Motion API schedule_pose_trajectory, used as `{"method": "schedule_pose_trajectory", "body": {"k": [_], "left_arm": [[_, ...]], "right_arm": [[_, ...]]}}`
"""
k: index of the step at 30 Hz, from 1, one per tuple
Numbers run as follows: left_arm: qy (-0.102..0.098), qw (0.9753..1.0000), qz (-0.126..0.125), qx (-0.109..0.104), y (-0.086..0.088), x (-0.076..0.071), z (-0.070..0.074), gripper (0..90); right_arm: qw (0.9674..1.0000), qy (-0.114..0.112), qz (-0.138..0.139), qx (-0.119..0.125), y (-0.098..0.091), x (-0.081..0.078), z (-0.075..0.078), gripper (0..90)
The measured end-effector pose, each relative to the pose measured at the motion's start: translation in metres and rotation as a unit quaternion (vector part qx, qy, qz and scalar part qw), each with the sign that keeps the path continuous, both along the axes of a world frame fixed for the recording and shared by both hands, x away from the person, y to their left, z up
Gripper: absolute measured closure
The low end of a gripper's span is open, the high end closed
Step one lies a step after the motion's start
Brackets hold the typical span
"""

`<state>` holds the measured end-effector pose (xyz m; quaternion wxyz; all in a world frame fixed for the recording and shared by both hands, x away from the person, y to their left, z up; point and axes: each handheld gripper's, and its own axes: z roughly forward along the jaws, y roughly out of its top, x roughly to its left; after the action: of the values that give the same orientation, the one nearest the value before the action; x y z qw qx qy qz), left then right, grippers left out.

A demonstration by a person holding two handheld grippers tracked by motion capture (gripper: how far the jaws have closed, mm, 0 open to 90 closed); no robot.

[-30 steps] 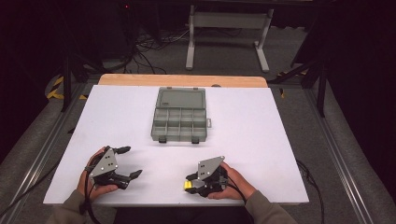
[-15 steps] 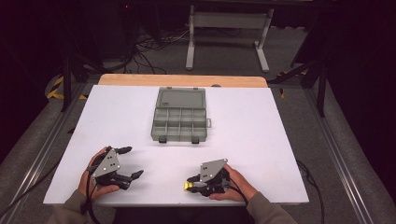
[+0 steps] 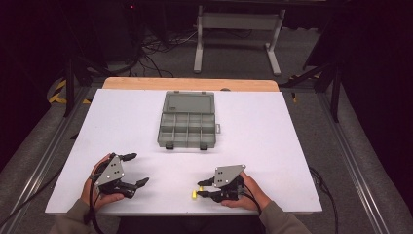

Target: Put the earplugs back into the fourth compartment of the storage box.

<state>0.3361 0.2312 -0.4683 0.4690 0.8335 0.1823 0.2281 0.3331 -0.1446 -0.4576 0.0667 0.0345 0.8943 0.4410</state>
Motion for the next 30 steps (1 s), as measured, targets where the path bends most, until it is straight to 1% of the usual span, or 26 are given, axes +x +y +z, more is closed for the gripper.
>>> {"method": "schedule_pose_trajectory", "body": {"k": [2, 4, 7, 12, 15, 17, 20, 30], "left_arm": [[0.0, 1.0, 0.0, 0.0, 0.0, -0.0001, 0.0, 10.5], [0.0, 1.0, 0.0, 0.002, -0.0001, 0.0001, -0.0001, 10.5], [0.0, 1.0, 0.0, 0.002, -0.0002, 0.0001, -0.0001, 10.5], [0.001, 1.0, -0.001, 0.002, -0.0002, 0.0004, -0.0004, 10.5], [0.0, 1.0, -0.001, 0.003, -0.0002, 0.0003, -0.0003, 10.5], [0.0, 1.0, -0.001, 0.003, -0.0003, 0.0003, -0.0004, 10.5], [0.001, 1.0, -0.001, 0.003, -0.0003, 0.0003, -0.0005, 10.6], [0.001, 1.0, -0.001, 0.004, -0.0007, 0.0002, -0.0007, 10.7]], "right_arm": [[0.9999, -0.001, -0.007, 0.008, -0.0007, -0.0003, 0.001, 69.1], [0.9999, -0.002, -0.008, 0.013, -0.001, -0.0003, 0.0016, 69.1], [0.9998, -0.005, -0.014, 0.017, -0.0009, -0.0007, 0.002, 69.3], [0.9992, -0.014, -0.031, 0.021, -0.0018, -0.0004, 0.003, 69.9], [0.999, -0.015, -0.035, 0.023, -0.0024, -0.0001, 0.0035, 70.0], [0.9986, -0.02, -0.044, 0.023, -0.0029, 0.0002, 0.0037, 70.1], [0.9984, -0.02, -0.048, 0.024, -0.0029, -0.0001, 0.0038, 70.1], [0.9973, -0.03, -0.06, 0.028, -0.0047, 0.0, 0.0052, 70.3]]}}
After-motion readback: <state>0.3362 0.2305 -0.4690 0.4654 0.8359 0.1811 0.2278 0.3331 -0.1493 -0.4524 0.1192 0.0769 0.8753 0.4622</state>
